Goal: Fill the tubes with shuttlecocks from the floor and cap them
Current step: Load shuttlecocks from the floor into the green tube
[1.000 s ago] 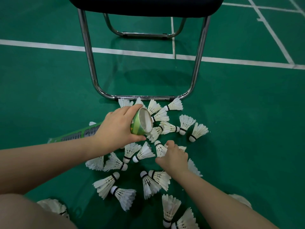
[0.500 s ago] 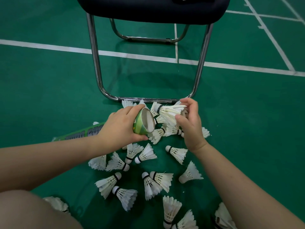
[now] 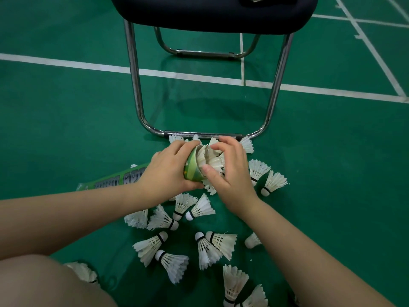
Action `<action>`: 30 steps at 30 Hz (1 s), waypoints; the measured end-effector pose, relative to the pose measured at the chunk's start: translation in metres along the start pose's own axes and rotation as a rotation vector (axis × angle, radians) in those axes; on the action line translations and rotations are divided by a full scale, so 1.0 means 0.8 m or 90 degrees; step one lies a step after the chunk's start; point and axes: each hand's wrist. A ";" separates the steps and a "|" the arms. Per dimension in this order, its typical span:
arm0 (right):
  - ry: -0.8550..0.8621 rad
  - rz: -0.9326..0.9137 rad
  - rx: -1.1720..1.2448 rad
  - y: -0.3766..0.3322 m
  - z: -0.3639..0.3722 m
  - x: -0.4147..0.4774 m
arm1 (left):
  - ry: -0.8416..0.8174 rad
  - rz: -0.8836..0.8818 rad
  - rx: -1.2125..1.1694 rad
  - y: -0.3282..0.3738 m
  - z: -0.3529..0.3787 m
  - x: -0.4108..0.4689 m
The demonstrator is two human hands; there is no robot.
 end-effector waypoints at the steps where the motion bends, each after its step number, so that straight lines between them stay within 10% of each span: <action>1: 0.033 -0.042 -0.023 0.003 -0.004 -0.001 | 0.000 -0.001 0.000 -0.001 0.000 0.000; 7: -0.312 -0.044 -0.094 -0.001 0.000 0.000 | -0.018 -0.008 0.015 0.001 0.003 0.003; 20: -0.507 0.107 0.124 -0.012 0.008 0.008 | -0.091 0.050 0.058 -0.002 0.012 -0.006; 27: 0.005 0.154 0.329 0.022 -0.010 0.001 | -0.056 0.034 0.041 -0.002 0.002 0.004; 30: 0.044 0.261 0.284 0.068 -0.022 -0.009 | -0.069 0.042 0.055 0.000 0.005 0.001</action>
Point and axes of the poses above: each hand's wrist, its own x-axis towards the middle knuckle, its own z-axis out of the palm, y = z × x, and after that the axes turned 2 degrees about y, right-handed
